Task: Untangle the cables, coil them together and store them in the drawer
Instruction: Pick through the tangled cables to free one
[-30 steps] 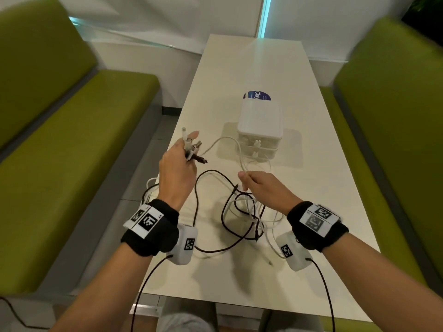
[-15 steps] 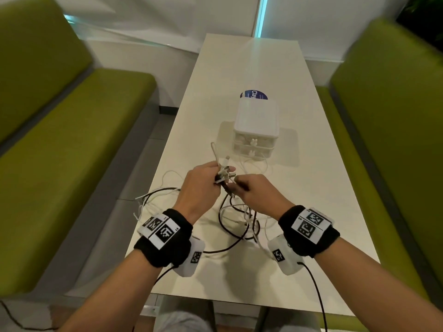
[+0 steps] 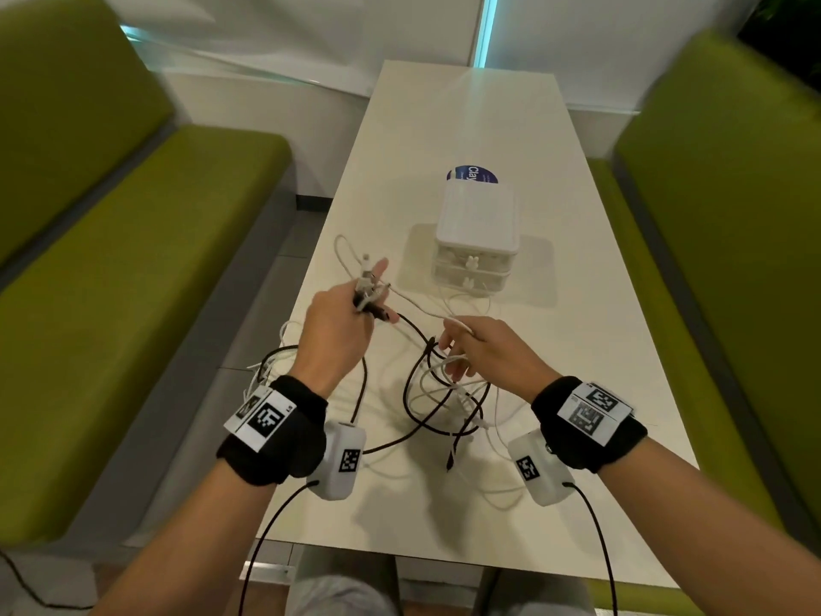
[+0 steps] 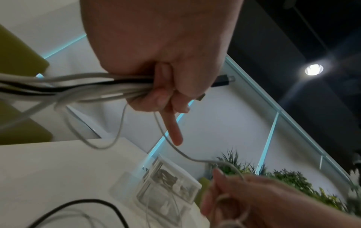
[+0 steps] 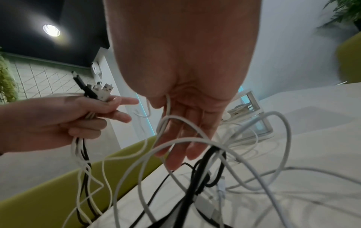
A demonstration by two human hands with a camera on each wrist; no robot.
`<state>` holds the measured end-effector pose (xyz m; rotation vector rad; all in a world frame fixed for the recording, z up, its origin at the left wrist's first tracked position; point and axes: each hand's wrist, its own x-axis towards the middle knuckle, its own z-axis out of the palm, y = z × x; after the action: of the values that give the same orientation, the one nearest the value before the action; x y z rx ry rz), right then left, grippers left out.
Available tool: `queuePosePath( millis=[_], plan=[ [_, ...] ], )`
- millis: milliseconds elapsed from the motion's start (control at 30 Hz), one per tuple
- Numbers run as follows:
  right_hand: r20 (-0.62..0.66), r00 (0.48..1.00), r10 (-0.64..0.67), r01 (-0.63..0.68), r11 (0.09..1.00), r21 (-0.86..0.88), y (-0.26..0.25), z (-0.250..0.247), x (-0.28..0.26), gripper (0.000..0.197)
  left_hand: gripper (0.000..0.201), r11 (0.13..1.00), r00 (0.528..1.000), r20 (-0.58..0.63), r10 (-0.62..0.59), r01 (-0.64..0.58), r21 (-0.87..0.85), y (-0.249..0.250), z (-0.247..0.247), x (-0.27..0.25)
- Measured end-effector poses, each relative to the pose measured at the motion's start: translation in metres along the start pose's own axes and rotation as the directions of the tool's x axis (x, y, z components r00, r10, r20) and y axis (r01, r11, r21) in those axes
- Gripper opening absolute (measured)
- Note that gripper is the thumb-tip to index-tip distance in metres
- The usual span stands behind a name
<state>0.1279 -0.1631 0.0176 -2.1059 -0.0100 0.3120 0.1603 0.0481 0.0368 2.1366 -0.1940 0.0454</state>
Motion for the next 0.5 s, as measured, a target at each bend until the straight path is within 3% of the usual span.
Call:
queuePosePath(
  millis=[67,133,267,400,500],
  plan=[
    [-0.038,0.999,-0.007,0.007,1.000,0.007,-0.005,0.001,0.000,0.042,0.037,0.999,0.996,0.087,0.003,0.001,-0.050,-0.001,0.008,-0.008],
    [-0.066,0.998,-0.023,0.026,0.999,0.033,-0.010,0.001,0.000,0.041,0.037,1.000,0.988,0.152,0.010,-0.012,0.008,-0.002,0.016,-0.014],
    [-0.060,0.994,-0.097,0.103,0.987,0.121,-0.022,0.002,-0.001,0.041,0.012,0.983,0.966,0.257,0.021,-0.066,0.169,-0.002,0.031,-0.019],
    [-0.060,0.988,-0.139,0.150,0.957,0.250,-0.030,0.000,-0.005,0.044,0.018,0.985,0.970,0.235,0.059,-0.094,0.142,0.001,0.030,-0.020],
    [-0.130,0.983,-0.129,0.154,0.967,0.201,-0.028,-0.001,-0.008,0.043,0.014,0.986,0.977,0.211,0.038,-0.071,0.150,0.000,0.027,-0.020]
  ],
)
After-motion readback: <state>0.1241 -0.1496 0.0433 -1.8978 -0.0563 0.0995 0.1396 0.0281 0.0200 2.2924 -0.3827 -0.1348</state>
